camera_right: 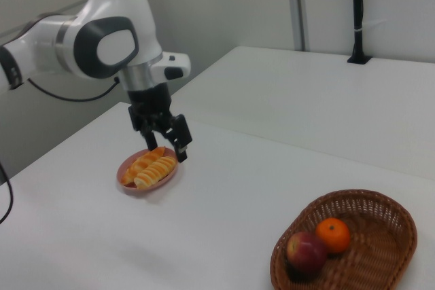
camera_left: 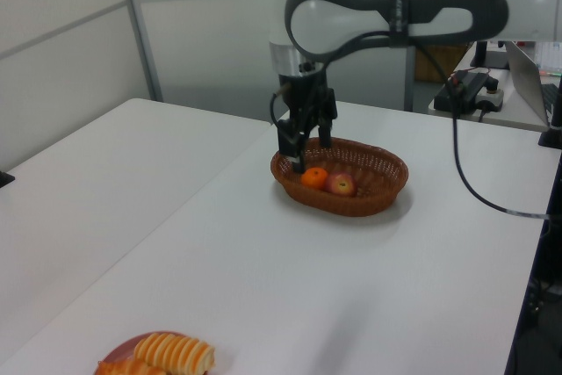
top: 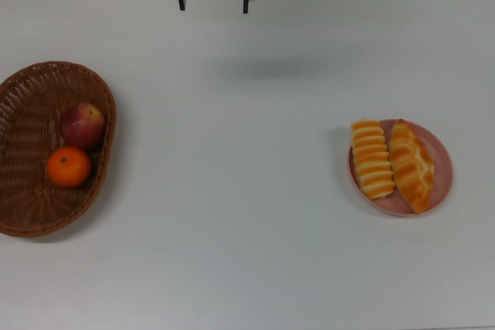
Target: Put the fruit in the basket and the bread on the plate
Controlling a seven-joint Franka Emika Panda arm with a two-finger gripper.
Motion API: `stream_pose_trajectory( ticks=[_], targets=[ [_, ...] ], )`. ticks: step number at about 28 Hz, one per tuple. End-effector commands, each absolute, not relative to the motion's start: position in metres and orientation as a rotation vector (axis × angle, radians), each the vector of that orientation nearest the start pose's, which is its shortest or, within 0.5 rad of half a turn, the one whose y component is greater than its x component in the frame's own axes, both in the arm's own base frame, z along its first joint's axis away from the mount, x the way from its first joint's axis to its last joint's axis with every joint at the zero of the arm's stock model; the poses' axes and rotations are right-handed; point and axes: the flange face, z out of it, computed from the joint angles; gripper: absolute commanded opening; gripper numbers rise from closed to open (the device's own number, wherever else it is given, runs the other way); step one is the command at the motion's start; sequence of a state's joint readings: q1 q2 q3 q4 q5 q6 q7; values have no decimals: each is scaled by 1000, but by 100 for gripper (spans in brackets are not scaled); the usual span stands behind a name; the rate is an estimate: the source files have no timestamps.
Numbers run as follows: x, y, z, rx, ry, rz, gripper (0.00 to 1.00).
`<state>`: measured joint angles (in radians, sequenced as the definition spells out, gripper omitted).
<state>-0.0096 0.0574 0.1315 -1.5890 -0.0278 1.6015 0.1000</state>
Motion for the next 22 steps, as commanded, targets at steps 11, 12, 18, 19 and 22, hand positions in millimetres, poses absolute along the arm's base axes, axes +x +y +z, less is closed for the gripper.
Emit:
stream_pose_trajectory(
  ticks=[11, 12, 18, 19, 22],
  targets=[
    [560, 37, 591, -3159, 46, 7, 100],
    [560, 33, 591, -3155, 54, 8, 100],
    [560, 28, 592, -3139, 72, -2, 100],
    [560, 28, 593, -3139, 72, -7, 100],
    [560, 21, 596, -3138, 94, -17, 100]
  ],
)
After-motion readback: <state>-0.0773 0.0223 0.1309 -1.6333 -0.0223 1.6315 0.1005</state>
